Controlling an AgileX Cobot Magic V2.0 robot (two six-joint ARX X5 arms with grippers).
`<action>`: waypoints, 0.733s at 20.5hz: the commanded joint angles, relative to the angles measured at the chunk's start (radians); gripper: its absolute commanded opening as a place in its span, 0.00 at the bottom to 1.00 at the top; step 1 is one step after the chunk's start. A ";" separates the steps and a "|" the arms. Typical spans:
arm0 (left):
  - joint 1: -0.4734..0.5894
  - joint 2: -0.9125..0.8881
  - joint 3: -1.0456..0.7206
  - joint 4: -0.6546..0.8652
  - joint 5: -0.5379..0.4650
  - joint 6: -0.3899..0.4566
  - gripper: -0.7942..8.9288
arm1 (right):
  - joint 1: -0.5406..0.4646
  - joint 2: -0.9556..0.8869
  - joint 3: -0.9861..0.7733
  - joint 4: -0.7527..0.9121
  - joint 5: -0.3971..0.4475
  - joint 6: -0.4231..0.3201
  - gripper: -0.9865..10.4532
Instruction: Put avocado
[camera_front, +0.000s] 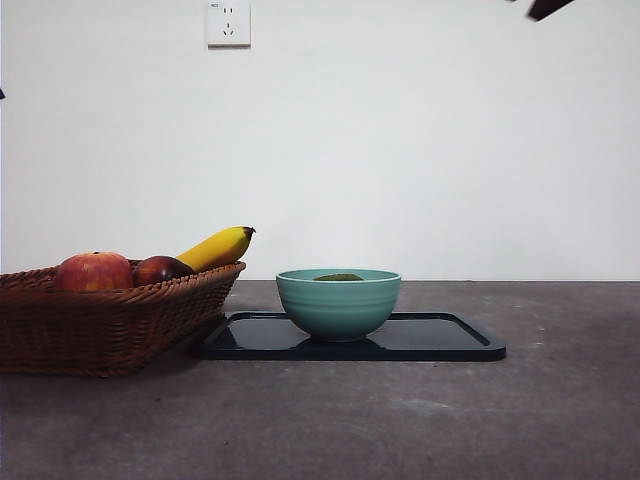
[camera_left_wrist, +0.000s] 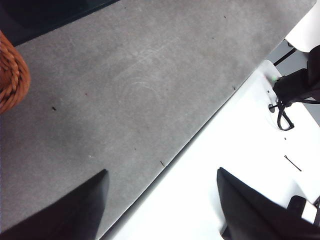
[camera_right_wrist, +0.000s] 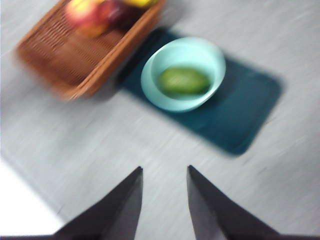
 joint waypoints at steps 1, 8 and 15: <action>-0.005 0.005 0.008 0.005 0.005 0.012 0.43 | 0.034 -0.116 -0.092 0.011 -0.052 0.013 0.21; -0.005 0.005 0.008 0.005 0.005 0.012 0.43 | 0.096 -0.328 -0.288 0.010 -0.140 0.029 0.21; -0.005 0.005 0.008 0.004 0.005 0.011 0.43 | 0.096 -0.333 -0.301 0.012 -0.150 0.037 0.21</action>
